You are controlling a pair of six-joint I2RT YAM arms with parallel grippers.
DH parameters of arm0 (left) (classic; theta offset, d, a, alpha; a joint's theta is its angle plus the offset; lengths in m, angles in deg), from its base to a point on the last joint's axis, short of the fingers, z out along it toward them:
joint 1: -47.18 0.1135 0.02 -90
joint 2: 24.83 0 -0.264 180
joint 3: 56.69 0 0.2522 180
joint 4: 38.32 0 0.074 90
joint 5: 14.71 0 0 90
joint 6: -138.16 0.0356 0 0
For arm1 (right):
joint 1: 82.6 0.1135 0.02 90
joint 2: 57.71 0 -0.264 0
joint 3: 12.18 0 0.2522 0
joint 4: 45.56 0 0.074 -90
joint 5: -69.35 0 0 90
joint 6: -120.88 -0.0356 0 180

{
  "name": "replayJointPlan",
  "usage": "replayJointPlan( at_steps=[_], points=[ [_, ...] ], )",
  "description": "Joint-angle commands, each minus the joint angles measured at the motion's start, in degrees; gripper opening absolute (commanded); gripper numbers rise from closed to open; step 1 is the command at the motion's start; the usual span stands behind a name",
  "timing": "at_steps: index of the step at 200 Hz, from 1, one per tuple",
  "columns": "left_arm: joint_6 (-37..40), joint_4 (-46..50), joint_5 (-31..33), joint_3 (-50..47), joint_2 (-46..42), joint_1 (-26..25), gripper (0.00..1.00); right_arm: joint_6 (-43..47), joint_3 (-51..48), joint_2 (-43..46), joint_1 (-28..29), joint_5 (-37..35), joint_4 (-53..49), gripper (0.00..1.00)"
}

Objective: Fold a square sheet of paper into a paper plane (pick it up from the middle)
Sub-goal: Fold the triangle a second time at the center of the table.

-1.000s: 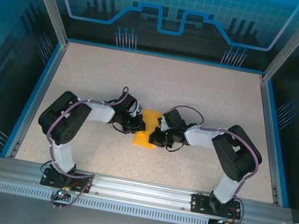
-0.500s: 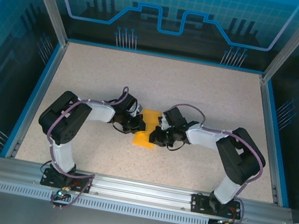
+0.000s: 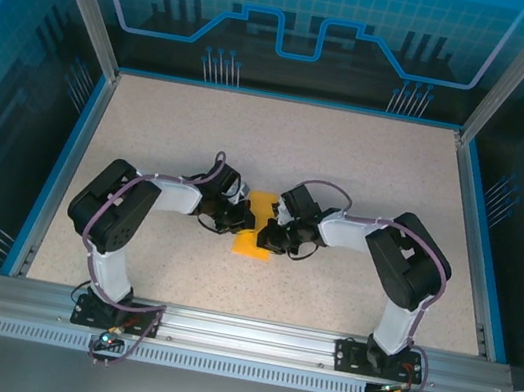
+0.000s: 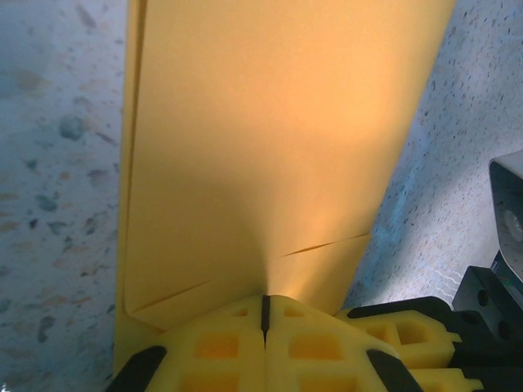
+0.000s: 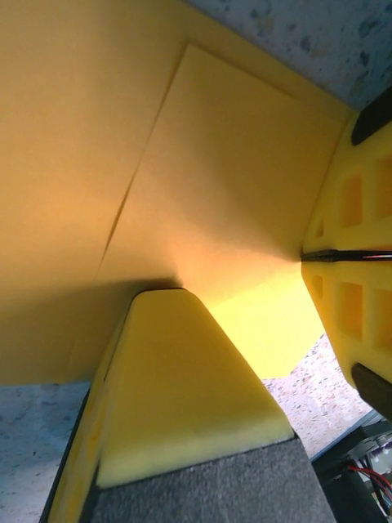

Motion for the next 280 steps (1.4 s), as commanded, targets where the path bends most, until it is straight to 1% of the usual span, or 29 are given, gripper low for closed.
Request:
replayJointPlan(
  at_steps=[1, 32, 47, 81, 116, 129, 192, 228, 245, 262, 280],
  points=[
    [1.5, 4.04, 4.71, -0.7, 3.11, -0.19, 0.03, 0.88, -3.3, 1.27, 0.09, -1.29, -3.71, 0.1],
    [1.48, 3.95, 4.75, -0.91, 2.91, -0.15, 0.02, 1.07, -4.4, 4.71, 0.48, 0.96, -2.22, 0.11],
    [1.48, 4.03, 4.69, -0.87, 2.87, -0.19, 0.03, 1.44, -4.8, 4.9, 0.79, 2.23, -1.3, 0.12],
    [1.37, 3.95, 4.46, -0.87, 2.96, -0.15, 0.02, 1.78, -5.72, 1.88, 0.49, -1.0, -3.41, 0.1],
    [1.46, 4.04, 4.42, -0.88, 2.78, -0.19, 0.03, 0.97, -8.89, 2.45, -0.54, -2.57, -3.19, 0.1],
    [1.79, 4.34, 4.43, -0.63, 2.96, -0.19, 0.02, 0.76, -9.49, 2.97, -0.52, -2.04, -2.52, 0.1],
    [1.85, 4.77, 4.5, -0.43, 3.13, -0.19, 0.02, 0.69, -4.86, 6.05, 0.42, 0.77, -1.93, 0.1],
    [1.44, 4.14, 4.27, -0.44, 3.74, -0.19, 0.02, 0.83, -3.3, 4.32, 0.57, 0.45, -2.52, 0.1],
    [1.28, 3.95, 4.12, -0.37, 3.84, -0.19, 0.02, 0.81, -4.28, 3.01, 0.57, 0.14, -2.29, 0.1],
    [1.4, 4.38, 4.32, -0.41, 3.45, -0.17, 0.02, 0.33, -5.97, 1.69, 0.46, -0.84, -2.28, 0.1],
    [1.38, 4.57, 4.36, -0.28, 3.22, -0.19, 0.02, -0.12, -6.96, 0.63, 0.47, -3.43, -4.01, 0.1]
  ],
)
